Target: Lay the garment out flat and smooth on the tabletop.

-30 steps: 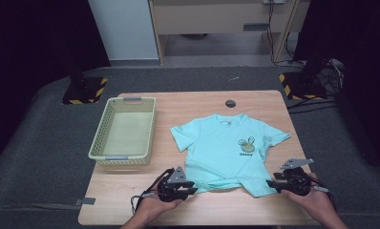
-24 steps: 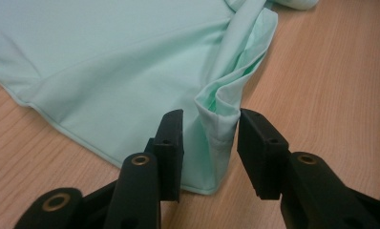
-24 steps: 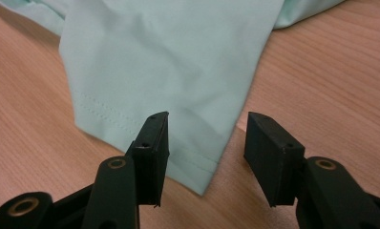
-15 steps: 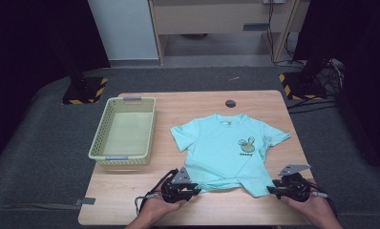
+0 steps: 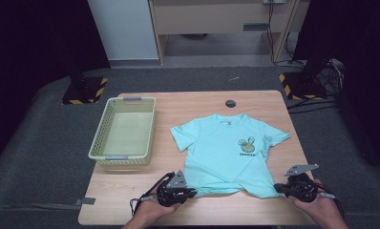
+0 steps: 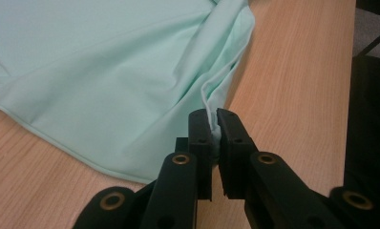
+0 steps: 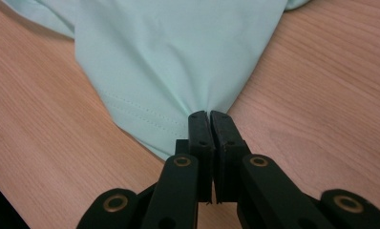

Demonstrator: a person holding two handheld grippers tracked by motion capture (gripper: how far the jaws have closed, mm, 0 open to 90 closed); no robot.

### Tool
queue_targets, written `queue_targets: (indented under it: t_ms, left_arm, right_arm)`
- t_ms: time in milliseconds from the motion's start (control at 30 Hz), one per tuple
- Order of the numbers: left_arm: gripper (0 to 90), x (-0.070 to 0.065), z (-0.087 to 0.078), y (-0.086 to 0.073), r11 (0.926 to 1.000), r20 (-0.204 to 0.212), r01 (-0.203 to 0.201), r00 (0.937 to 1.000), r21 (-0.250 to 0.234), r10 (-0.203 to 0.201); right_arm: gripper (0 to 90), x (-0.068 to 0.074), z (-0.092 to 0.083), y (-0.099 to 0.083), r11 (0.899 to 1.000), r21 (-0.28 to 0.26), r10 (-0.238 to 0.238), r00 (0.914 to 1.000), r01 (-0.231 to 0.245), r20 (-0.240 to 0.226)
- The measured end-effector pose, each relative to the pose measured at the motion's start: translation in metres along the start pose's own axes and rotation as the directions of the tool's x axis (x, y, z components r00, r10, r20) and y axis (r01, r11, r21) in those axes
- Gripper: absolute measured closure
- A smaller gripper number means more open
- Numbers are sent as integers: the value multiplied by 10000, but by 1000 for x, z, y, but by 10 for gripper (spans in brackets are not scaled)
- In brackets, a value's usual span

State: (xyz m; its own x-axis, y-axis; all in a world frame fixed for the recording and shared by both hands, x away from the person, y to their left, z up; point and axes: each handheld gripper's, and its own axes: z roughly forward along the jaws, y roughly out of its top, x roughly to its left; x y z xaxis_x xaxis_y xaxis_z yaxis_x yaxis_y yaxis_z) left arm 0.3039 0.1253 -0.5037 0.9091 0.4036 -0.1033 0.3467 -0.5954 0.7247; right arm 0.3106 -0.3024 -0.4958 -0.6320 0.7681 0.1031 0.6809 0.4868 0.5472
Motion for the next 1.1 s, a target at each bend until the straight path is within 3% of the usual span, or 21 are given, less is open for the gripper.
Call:
queue_targets:
  t_ms: [300, 800, 1100]
  left_arm:
    - [848, -3, -4, -1, 10000, 14, -57, 10000, -38, 57]
    - [852, -7, -5, 1, 9998, -17, -6, 10000, -191, 5]
    - [855, -13, -10, 2, 9994, 256, 146, 9996, -308, -138]
  right_arm:
    - [880, -5, -7, -6, 9997, 129, 197, 9998, -198, 49]
    - [881, -2, -22, -15, 9995, 295, 112, 9999, -115, 105]
    - [881, 2, -36, -22, 9988, 438, 218, 9998, -219, 42]
